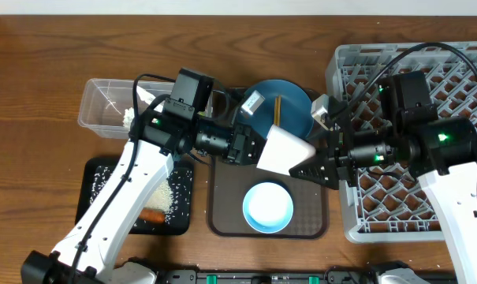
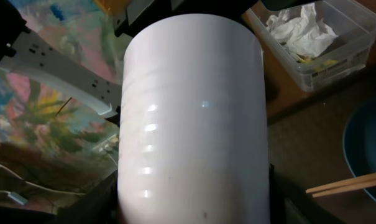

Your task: Sort waste into correct bins and load items into the dishwasher rack

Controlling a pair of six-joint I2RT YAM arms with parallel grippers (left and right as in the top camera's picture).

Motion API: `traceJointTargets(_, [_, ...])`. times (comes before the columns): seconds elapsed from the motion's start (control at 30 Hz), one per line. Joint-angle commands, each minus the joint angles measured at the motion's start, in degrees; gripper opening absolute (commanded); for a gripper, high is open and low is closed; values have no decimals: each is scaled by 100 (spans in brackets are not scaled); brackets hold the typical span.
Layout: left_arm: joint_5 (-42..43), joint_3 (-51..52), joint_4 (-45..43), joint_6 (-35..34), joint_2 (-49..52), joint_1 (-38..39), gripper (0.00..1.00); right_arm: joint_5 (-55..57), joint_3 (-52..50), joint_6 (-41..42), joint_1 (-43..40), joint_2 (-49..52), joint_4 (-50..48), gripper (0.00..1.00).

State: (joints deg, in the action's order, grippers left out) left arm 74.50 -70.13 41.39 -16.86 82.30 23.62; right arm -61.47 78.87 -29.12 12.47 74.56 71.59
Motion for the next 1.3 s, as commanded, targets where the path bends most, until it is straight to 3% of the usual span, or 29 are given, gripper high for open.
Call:
traceJointTargets(0.0, [-485,70,334,227,-22,518,10,131,103,483,-70,44,-459,36])
traceJointTargets(0.5, [-1224,72,660,227,-22,734,10,129,109,748,-452,-22,-645,35])
traceJointTargets(1.27, [-1626,94,933,358,-22,1049,10,127,138,1394,-544,-155,-1182,31])
